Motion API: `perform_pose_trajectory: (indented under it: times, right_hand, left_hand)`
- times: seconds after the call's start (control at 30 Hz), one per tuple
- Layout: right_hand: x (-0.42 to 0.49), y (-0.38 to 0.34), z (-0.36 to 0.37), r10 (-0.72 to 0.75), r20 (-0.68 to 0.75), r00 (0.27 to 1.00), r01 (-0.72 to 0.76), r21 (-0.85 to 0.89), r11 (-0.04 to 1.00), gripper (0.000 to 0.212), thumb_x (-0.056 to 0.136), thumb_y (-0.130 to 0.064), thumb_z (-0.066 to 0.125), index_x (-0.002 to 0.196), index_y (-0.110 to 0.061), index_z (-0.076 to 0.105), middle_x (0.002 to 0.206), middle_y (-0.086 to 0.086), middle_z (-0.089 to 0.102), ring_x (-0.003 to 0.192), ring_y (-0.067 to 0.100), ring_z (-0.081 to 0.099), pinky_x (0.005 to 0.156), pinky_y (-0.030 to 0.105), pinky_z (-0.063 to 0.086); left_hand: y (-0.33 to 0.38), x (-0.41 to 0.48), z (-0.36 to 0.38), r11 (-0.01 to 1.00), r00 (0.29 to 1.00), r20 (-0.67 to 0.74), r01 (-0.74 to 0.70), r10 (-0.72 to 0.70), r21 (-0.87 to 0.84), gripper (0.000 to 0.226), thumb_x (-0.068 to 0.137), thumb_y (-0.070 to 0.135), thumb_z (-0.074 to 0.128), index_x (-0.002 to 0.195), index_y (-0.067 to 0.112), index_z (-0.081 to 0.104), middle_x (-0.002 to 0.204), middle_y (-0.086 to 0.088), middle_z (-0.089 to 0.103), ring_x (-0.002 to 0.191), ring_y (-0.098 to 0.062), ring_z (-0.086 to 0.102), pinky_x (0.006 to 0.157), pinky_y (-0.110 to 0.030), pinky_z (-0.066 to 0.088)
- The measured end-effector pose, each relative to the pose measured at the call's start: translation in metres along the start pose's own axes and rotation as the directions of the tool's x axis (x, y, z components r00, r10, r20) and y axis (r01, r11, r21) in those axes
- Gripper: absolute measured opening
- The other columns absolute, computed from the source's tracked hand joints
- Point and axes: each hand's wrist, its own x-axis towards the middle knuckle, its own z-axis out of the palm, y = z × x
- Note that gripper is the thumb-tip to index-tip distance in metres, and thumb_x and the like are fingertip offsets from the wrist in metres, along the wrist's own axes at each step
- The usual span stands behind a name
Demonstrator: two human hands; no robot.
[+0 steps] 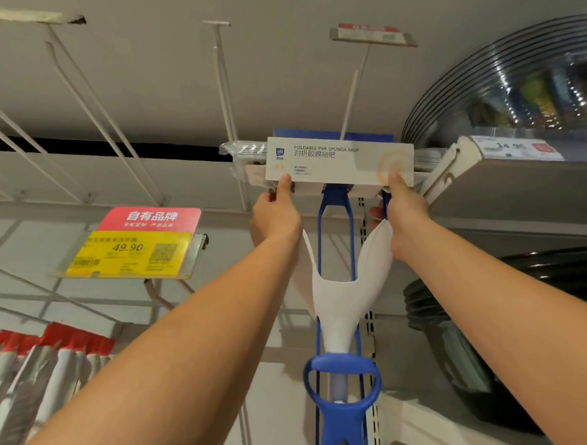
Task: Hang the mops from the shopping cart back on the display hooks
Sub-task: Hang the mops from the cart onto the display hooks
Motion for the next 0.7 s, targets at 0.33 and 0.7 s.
perform_pose_trajectory:
  times: [0.33, 0.7]
  right_hand:
    - [0.031, 0.042, 0.012, 0.010, -0.030, 1.000, -0.012, -0.059, 0.998, 0.040, 0.096, -0.048, 0.048, 0.116, -0.014, 0.056, 0.092, 0.000, 0.058, 0.067, 0.013, 0.051, 0.080, 0.034, 0.046]
    - [0.074, 0.078, 0.018, 0.133, -0.066, 0.989, -0.147, -0.310, 0.939, 0.043, 0.097, -0.047, 0.042, 0.110, -0.009, 0.057, 0.081, 0.007, 0.047, 0.070, 0.022, 0.047, 0.062, 0.030, 0.040]
  left_hand:
    - [-0.045, 0.027, 0.008, 0.996, 0.995, 0.057, 0.087, -0.087, 0.009, 0.034, 0.093, 0.056, 0.047, 0.094, 0.024, 0.058, 0.106, -0.009, 0.067, 0.101, -0.032, 0.062, 0.094, -0.041, 0.046]
    - [-0.081, 0.051, 0.010, 0.959, 0.951, 0.131, 0.267, -0.278, 0.100, 0.034, 0.090, 0.049, 0.056, 0.090, 0.017, 0.049, 0.114, -0.011, 0.062, 0.107, -0.034, 0.057, 0.100, -0.045, 0.044]
